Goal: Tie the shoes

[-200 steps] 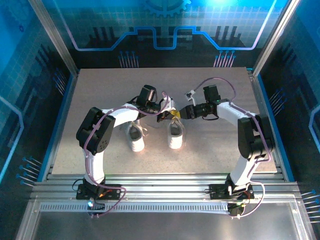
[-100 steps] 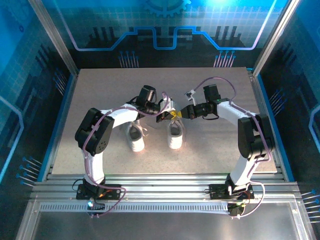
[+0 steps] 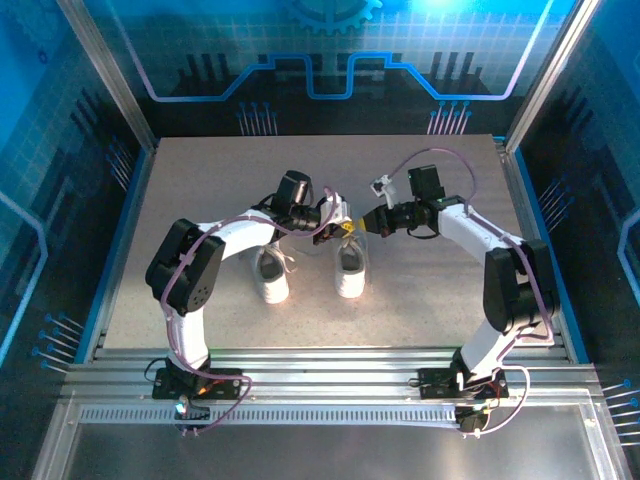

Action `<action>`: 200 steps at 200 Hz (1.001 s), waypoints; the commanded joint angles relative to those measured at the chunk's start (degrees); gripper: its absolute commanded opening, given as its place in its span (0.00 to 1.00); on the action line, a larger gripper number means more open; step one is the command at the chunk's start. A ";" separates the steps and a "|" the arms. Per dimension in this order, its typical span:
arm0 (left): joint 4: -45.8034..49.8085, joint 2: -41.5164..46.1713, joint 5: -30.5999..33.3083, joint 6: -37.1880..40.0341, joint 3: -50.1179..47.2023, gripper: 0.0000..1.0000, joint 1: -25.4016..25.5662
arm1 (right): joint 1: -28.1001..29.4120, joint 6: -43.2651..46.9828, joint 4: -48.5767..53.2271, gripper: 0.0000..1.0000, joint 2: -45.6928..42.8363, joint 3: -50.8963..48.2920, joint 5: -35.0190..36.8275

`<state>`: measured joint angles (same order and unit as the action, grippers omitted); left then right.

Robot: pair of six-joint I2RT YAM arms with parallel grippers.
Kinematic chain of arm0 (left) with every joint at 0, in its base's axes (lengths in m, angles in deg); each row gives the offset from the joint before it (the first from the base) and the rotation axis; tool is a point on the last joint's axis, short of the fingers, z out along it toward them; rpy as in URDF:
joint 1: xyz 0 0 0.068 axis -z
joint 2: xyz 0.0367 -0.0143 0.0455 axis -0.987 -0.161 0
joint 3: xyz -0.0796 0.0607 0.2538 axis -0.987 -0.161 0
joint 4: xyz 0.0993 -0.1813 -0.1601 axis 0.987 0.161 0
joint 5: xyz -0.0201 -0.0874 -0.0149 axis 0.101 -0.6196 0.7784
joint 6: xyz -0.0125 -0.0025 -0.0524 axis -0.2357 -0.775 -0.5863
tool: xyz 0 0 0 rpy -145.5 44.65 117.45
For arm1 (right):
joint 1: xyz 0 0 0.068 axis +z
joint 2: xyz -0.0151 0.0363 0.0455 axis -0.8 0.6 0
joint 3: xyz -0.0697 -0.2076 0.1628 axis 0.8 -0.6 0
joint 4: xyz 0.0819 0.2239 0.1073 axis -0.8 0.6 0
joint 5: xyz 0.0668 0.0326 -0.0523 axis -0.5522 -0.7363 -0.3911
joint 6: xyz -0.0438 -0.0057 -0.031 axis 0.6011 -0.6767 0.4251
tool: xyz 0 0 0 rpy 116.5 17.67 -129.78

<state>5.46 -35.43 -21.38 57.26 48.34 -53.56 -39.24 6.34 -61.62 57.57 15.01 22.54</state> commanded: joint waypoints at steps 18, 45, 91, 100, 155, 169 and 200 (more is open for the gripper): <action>0.17 3.94 0.15 1.23 -2.49 0.29 0.07 | 2.19 3.77 2.30 0.00 -0.76 0.79 6.31; -0.57 6.57 1.29 0.85 -4.59 0.44 -1.12 | 2.90 4.22 2.25 0.00 -0.84 0.82 7.73; 0.10 11.29 1.18 -0.87 -9.66 0.48 -8.53 | 3.43 5.49 3.17 0.00 -1.59 1.81 9.28; 2.31 11.55 1.80 0.81 -9.95 0.48 -9.60 | 3.46 5.78 3.44 0.00 -1.58 1.87 9.58; 8.80 6.55 5.26 8.66 -7.23 0.52 -10.06 | 3.66 6.79 4.40 0.00 -1.17 2.21 10.41; 9.47 4.49 5.99 10.36 -5.69 0.53 -9.08 | 3.71 6.85 4.46 0.00 -1.06 2.30 10.48; 11.72 0.13 8.16 15.13 -2.16 0.54 -6.28 | 3.72 7.04 5.19 0.00 -0.59 2.88 10.84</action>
<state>13.72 -32.40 -14.59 66.44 42.57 -62.15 -36.24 12.20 -58.23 57.51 15.89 32.62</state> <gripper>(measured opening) 0.541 0.040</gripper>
